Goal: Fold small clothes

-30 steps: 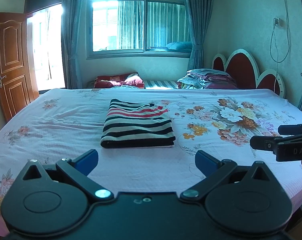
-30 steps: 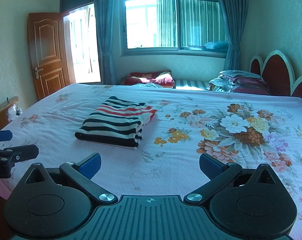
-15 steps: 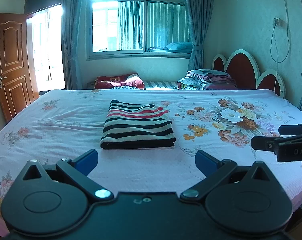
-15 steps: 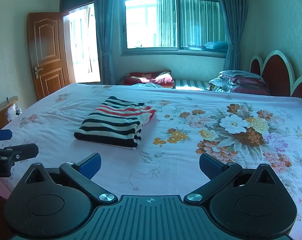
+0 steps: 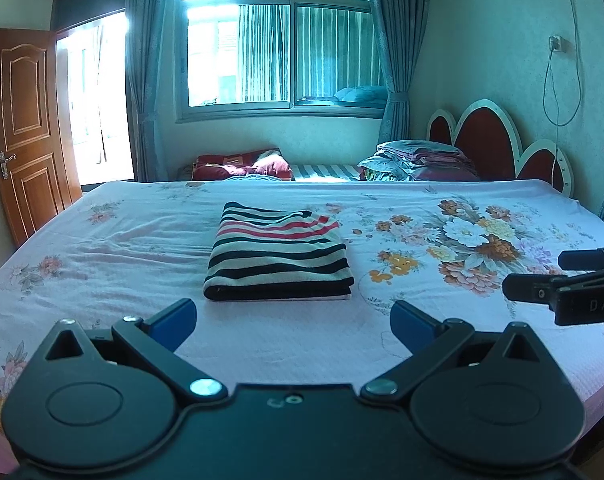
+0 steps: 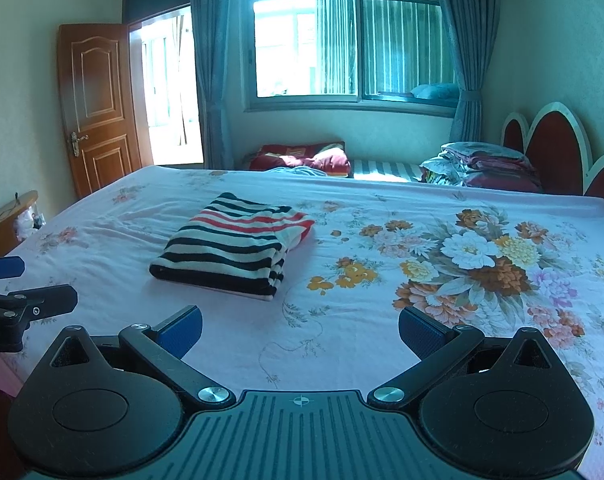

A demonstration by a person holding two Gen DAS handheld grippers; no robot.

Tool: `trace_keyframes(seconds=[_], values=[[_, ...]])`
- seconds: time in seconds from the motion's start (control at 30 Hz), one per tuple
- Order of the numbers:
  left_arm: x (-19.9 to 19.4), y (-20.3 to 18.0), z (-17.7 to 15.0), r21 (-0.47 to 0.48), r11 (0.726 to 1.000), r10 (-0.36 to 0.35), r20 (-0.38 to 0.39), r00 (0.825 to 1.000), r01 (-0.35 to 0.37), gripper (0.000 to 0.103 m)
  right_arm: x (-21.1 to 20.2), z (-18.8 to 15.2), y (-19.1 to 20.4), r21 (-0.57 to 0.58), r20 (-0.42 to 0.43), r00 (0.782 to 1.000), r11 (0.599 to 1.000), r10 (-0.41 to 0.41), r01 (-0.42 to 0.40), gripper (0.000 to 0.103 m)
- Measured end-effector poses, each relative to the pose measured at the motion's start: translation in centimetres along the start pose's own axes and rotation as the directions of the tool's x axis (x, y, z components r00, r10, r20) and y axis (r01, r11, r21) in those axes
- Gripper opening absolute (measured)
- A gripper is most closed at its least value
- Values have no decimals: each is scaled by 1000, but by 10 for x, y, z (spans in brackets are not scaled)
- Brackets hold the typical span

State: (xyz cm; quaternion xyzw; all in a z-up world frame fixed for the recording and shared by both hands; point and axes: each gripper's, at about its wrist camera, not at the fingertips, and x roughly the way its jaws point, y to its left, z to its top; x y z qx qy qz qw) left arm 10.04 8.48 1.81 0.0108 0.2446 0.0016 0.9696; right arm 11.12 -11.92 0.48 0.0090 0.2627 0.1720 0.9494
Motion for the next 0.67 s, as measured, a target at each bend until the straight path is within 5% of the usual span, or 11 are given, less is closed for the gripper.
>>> trace_keyframes(seconds=[0.67], values=[[-1,0,-3,6,1000,-8,4,1000,8,103,-3,-2,-4,-11,0,1000,1000,16,-16,103]])
